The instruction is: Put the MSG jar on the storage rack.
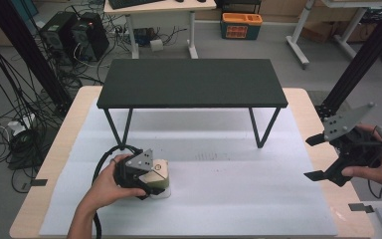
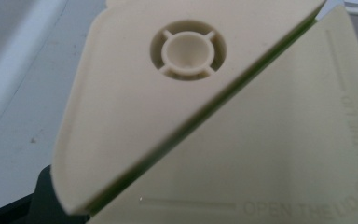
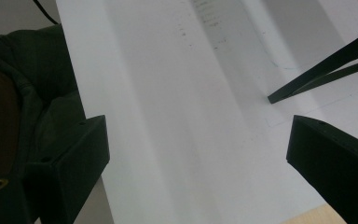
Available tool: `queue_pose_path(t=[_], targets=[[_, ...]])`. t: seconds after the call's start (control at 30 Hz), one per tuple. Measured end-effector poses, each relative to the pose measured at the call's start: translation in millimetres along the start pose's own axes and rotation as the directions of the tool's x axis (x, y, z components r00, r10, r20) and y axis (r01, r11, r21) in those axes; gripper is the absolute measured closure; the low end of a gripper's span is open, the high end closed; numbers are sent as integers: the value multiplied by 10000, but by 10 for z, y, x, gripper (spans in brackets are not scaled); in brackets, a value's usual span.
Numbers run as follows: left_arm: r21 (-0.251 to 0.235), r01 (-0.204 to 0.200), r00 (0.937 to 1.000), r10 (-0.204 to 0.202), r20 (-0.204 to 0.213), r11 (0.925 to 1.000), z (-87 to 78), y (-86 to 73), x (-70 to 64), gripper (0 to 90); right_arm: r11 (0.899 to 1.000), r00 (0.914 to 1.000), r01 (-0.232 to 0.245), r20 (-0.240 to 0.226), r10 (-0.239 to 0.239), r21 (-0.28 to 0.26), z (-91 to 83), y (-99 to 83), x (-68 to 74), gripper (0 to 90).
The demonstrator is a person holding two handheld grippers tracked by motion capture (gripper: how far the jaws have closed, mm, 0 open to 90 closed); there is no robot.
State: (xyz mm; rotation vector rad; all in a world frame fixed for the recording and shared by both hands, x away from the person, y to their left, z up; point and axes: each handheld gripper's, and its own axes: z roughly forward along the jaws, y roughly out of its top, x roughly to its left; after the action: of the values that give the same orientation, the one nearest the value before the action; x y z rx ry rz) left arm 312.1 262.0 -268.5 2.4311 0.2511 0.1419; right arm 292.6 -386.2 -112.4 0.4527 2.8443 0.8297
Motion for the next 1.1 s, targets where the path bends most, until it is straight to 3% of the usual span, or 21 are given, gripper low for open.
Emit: queue_pose_path(t=[0.63,0.73,0.93,1.0,1.1], targets=[[187,-49,9999,47,94,9998,-25,64,-10,293,10000,9999,-76,-101,75,-50,57,-48,8,55],[25,1,9999,-1,127,10000,-37,63,-9,294,9999,9998,-97,-155,96,-40,81,-62,8,55],[141,1,9999,-3,123,9999,-184,245,-21,293,9999,9995,-120,-309,119,-50,171,-87,4,66],[132,-112,9999,113,-47,9998,-340,394,-56,294,9999,9991,-124,-402,122,-68,221,-99,1,65],[-20,-160,9999,160,-53,9999,-449,474,-54,294,9999,9987,-107,-490,104,-61,258,-105,-3,64]])
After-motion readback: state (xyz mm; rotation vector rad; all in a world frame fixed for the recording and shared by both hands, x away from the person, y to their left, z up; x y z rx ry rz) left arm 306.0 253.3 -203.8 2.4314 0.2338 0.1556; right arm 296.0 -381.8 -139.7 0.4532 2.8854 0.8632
